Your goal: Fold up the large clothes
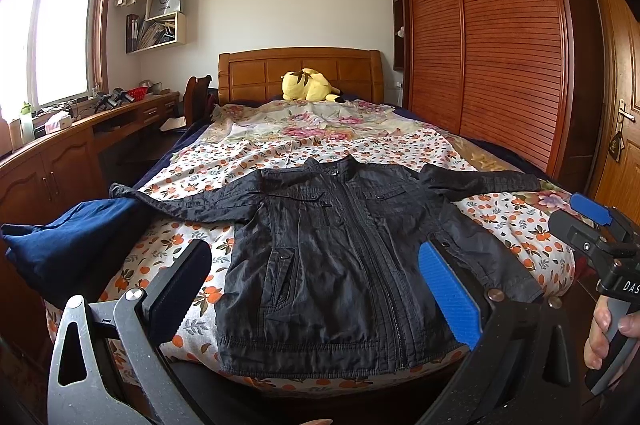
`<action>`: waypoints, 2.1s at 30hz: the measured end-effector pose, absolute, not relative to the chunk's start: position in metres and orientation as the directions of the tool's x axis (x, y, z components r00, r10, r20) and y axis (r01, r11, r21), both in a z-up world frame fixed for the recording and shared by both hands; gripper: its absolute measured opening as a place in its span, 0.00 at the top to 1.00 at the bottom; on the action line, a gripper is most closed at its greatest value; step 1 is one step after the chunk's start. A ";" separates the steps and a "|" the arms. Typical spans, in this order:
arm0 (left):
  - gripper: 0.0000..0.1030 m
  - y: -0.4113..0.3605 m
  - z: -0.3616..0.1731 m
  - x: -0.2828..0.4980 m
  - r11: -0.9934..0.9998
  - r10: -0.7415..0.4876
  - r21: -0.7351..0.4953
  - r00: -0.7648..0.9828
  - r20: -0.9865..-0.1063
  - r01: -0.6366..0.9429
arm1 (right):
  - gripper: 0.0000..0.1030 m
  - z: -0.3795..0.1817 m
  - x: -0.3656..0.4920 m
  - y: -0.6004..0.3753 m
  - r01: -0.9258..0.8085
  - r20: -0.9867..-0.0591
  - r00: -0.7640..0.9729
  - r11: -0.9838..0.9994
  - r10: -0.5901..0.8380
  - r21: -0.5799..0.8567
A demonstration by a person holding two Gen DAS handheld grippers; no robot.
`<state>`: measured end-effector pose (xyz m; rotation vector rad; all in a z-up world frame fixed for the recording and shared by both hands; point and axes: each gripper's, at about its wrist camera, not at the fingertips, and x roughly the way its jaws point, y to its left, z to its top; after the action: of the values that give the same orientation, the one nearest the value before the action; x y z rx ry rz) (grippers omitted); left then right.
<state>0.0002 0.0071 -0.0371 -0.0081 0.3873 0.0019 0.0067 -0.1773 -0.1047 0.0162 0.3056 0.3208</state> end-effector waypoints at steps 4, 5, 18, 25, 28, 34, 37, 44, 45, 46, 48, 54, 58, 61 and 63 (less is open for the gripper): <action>0.00 0.007 -0.037 0.001 1.000 0.001 -0.008 0.926 -0.379 -0.004 | 0.00 -0.105 0.007 -0.177 -0.308 -0.293 0.904 0.949 0.313 0.064; 0.00 0.007 -0.038 0.000 1.000 0.001 -0.008 0.925 -0.379 -0.004 | 0.00 -0.105 0.007 -0.177 -0.308 -0.293 0.903 0.949 0.313 0.064; 0.00 0.006 -0.035 0.002 1.000 0.002 -0.006 0.924 -0.381 -0.005 | 0.00 -0.105 0.007 -0.177 -0.308 -0.293 0.903 0.949 0.314 0.065; 0.00 0.006 -0.035 0.002 1.000 0.002 -0.006 0.924 -0.383 -0.005 | 0.00 -0.104 0.006 -0.177 -0.308 -0.293 0.903 0.949 0.313 0.065; 0.00 0.006 -0.037 0.002 1.000 0.003 -0.005 0.923 -0.384 -0.005 | 0.00 -0.104 0.006 -0.177 -0.307 -0.293 0.904 0.949 0.312 0.065; 0.00 0.006 -0.038 0.008 1.000 0.003 -0.010 0.917 -0.398 -0.007 | 0.00 -0.105 0.008 -0.177 -0.308 -0.302 0.900 0.949 0.314 0.068; 0.00 0.009 -0.044 0.015 1.000 0.009 -0.010 0.908 -0.419 -0.015 | 0.00 -0.107 0.011 -0.176 -0.311 -0.309 0.897 0.948 0.316 0.067; 0.00 0.024 -0.060 0.031 0.999 0.031 -0.008 0.886 -0.462 -0.040 | 0.00 -0.116 0.029 -0.169 -0.318 -0.340 0.887 0.947 0.312 0.041; 0.00 0.026 -0.063 0.034 0.999 0.037 -0.006 0.883 -0.467 -0.045 | 0.00 -0.118 0.034 -0.168 -0.321 -0.345 0.884 0.946 0.315 0.041; 0.00 0.030 -0.067 0.038 0.999 0.043 -0.005 0.878 -0.476 -0.051 | 0.00 -0.120 0.039 -0.167 -0.324 -0.350 0.881 0.945 0.318 0.043; 0.00 0.034 -0.072 0.044 0.998 0.048 -0.007 0.870 -0.490 -0.059 | 0.00 -0.124 0.050 -0.164 -0.334 -0.364 0.872 0.941 0.329 0.051; 0.00 0.048 -0.092 0.063 0.996 0.075 0.007 0.849 -0.523 -0.084 | 0.00 -0.134 0.082 -0.157 -0.346 -0.391 0.858 0.937 0.334 0.042; 0.00 0.054 -0.107 0.079 0.995 0.090 0.018 0.833 -0.546 -0.096 | 0.00 -0.142 0.108 -0.152 -0.359 -0.407 0.846 0.932 0.346 0.047; 0.00 0.059 -0.118 0.093 0.994 0.109 0.036 0.814 -0.570 -0.107 | 0.00 -0.147 0.122 -0.151 -0.367 -0.417 0.836 0.928 0.357 0.059; 0.00 0.062 -0.126 0.105 0.991 0.128 0.055 0.794 -0.594 -0.119 | 0.00 -0.150 0.134 -0.149 -0.371 -0.425 0.829 0.926 0.362 0.065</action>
<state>0.1047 0.0624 -0.1255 0.0151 0.6391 0.1326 0.1336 -0.1486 -0.1500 -0.0204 0.4469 0.3893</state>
